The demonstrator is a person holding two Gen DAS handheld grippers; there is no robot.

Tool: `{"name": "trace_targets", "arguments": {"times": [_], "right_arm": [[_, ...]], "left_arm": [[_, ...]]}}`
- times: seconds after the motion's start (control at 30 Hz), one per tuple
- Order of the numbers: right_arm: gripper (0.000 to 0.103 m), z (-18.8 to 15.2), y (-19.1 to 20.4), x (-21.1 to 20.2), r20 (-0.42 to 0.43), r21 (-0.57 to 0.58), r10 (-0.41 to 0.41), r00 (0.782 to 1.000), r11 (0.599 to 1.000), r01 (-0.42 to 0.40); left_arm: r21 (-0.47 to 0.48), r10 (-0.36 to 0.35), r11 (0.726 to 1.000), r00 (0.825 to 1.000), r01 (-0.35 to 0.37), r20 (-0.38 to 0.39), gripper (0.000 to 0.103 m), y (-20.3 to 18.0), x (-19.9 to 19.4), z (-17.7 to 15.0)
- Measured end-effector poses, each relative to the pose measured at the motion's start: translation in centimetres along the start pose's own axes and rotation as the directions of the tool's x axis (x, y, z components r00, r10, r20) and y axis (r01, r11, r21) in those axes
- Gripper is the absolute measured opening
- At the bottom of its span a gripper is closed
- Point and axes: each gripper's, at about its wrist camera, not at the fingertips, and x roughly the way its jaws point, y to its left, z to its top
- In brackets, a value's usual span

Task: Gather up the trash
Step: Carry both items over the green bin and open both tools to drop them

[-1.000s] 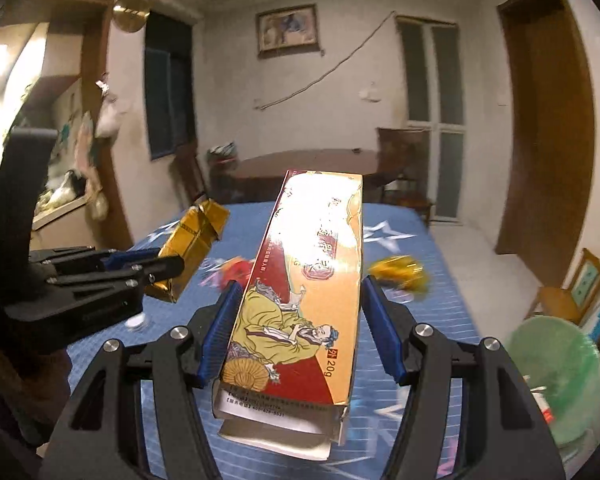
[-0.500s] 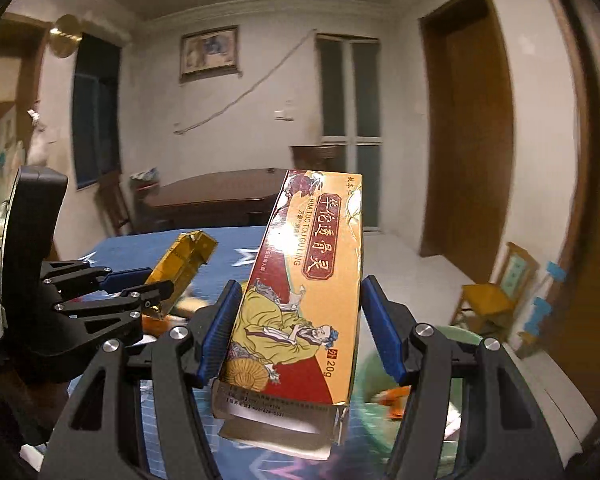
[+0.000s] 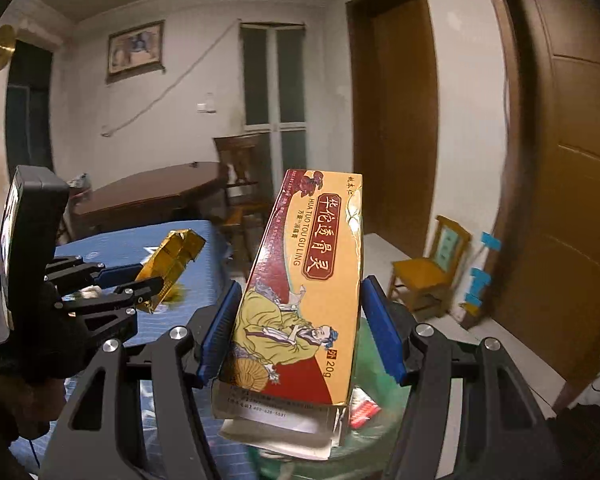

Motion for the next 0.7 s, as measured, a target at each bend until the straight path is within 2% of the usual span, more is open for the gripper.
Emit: {"name": "trace_targets", "arguments": {"times": [0.23,0.5,0.7], "right_arm": [[0.059,-1.4,-2.9,1.1,-0.042,0.018,-0.064,0.997,0.998,0.065],[0.060,-2.4,-4.0,1.4,-0.079,0.034,-0.085,0.993,0.996,0.088],[0.060,-2.3,-4.3,1.7,-0.097,0.045,-0.079,0.992,0.995,0.084]], "left_arm": [[0.046,-0.057,0.997,0.998,0.058,-0.020,0.026,-3.9,3.9,1.5],[0.085,-0.103,0.990,0.992,0.109,-0.071,0.026,-7.1,7.7,1.9],[0.101,-0.107,0.988,0.990,0.116,-0.089,0.026,-7.2,8.2,0.6]]}}
